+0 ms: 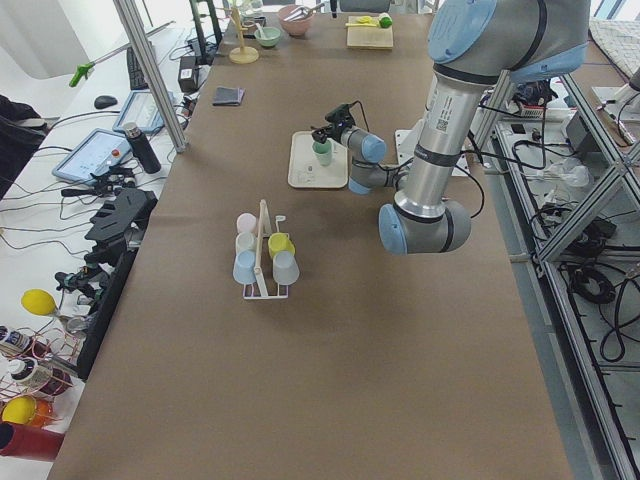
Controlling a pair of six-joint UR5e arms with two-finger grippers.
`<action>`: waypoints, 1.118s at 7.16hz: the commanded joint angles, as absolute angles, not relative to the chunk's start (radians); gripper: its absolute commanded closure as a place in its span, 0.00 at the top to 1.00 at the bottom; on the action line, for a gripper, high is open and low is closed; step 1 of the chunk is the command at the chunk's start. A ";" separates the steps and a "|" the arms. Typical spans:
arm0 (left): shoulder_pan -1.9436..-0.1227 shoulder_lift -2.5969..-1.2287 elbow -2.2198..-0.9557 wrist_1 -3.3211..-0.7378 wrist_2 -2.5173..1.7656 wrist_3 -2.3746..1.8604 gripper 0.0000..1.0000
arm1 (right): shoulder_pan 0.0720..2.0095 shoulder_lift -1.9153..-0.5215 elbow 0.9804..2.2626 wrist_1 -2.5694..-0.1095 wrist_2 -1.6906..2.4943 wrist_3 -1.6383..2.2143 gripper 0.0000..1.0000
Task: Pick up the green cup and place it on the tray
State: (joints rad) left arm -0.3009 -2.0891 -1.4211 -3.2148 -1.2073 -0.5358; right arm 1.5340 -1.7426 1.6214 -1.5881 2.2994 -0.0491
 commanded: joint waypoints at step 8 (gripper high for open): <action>-0.475 -2.111 -1.896 -2.314 -1.386 -0.540 0.98 | 1.534 -1.743 1.621 -1.588 2.299 -0.049 1.00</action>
State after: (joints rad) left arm -0.4602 -2.1138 -1.8585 -2.3933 -1.3407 -0.5400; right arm 1.5335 -1.7426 1.6214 -1.5877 2.2994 -0.0491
